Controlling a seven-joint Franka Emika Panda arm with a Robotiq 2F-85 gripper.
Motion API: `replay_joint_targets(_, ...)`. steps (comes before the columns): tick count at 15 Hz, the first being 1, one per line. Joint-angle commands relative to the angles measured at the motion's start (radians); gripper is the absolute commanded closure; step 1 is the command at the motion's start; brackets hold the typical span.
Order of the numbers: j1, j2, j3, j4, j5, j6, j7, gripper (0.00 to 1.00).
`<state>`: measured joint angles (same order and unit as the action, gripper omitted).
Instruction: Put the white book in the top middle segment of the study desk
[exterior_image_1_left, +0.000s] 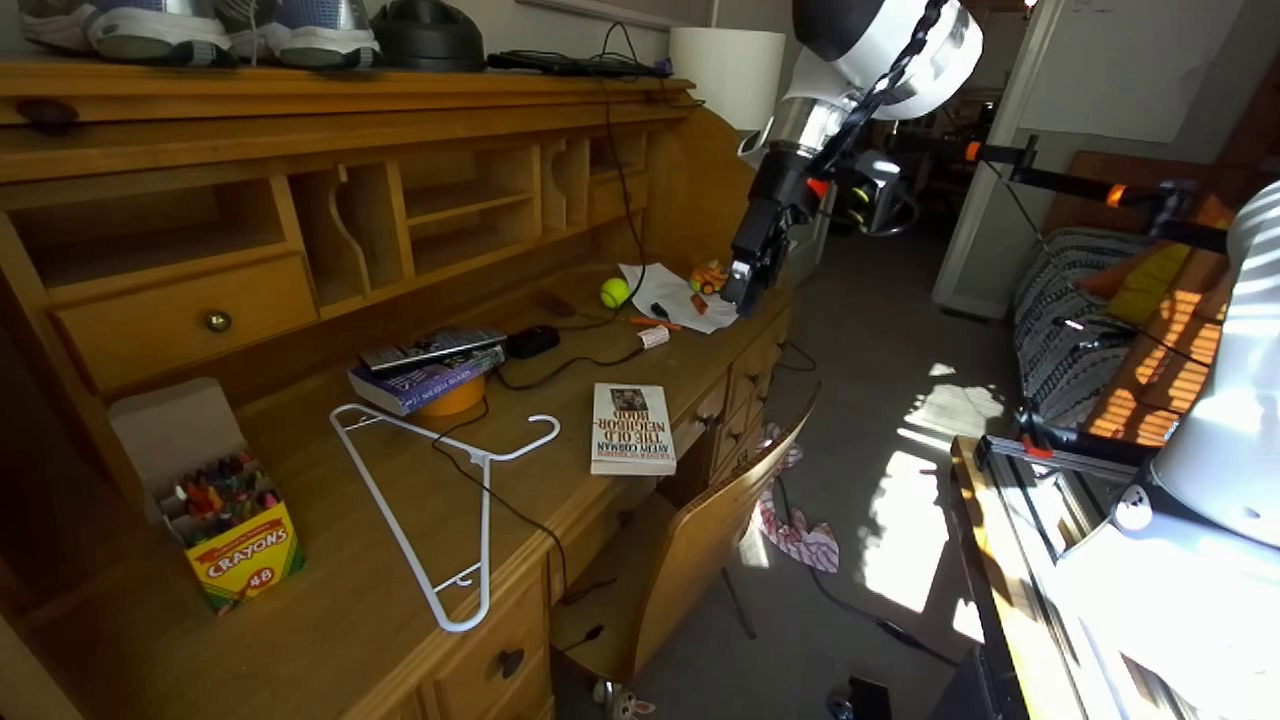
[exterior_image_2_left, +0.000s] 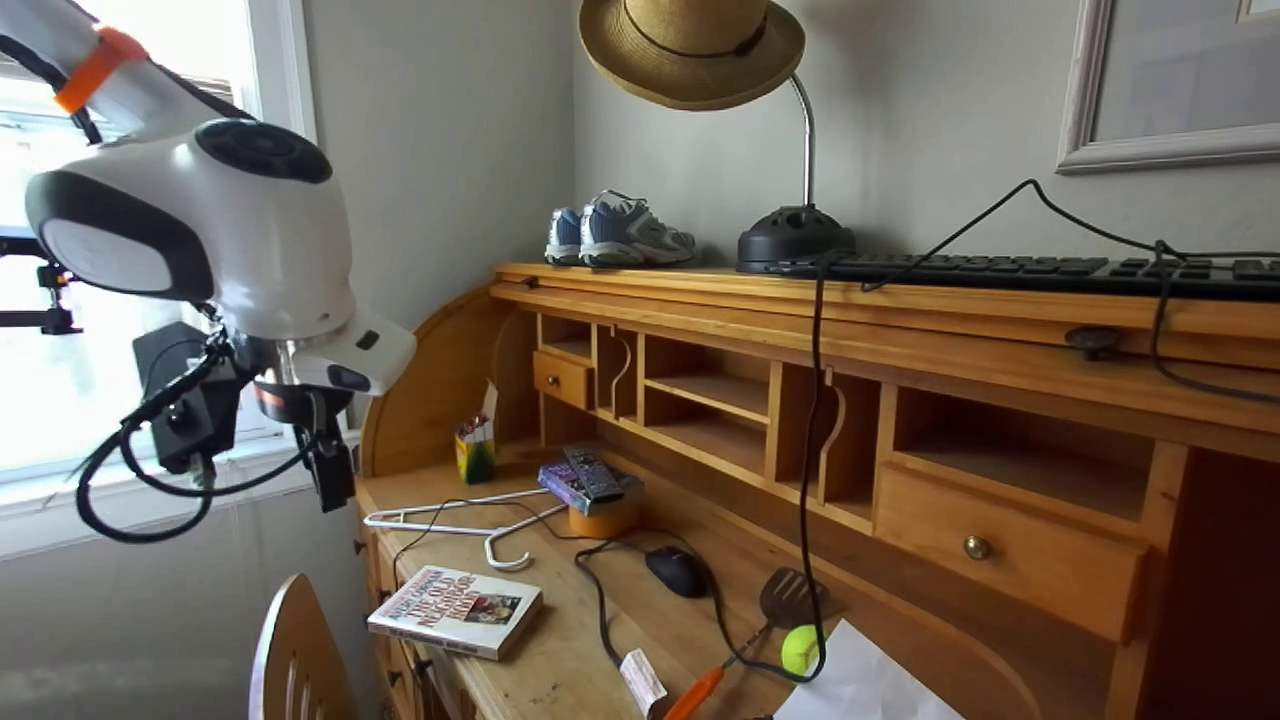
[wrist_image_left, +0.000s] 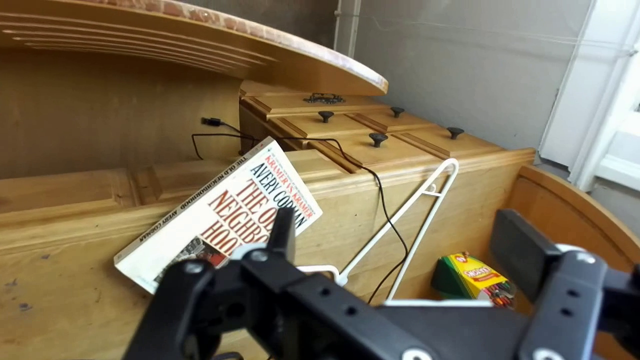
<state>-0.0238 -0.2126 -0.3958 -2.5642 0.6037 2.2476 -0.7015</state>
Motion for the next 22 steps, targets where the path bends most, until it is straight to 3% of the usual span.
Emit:
replay_joint_targets(1,-0.04,0.113,0.02,0.022,0.12,0.047,-0.147,0.0)
replay_joint_targets(3,-0.071,0.165,0.036,0.038,0.174,0.052,-0.176,0.0)
replay_joint_targets(4,-0.086,0.104,0.061,0.009,0.124,0.042,-0.136,0.0)
replay_joint_targets(9,-0.1,0.163,0.083,0.038,0.143,0.082,-0.148,0.0)
replay_joint_targets(14,-0.121,0.332,0.133,0.098,0.258,0.177,-0.224,0.0)
replay_joint_targets(22,-0.234,0.605,0.23,0.247,0.433,0.179,-0.337,0.0)
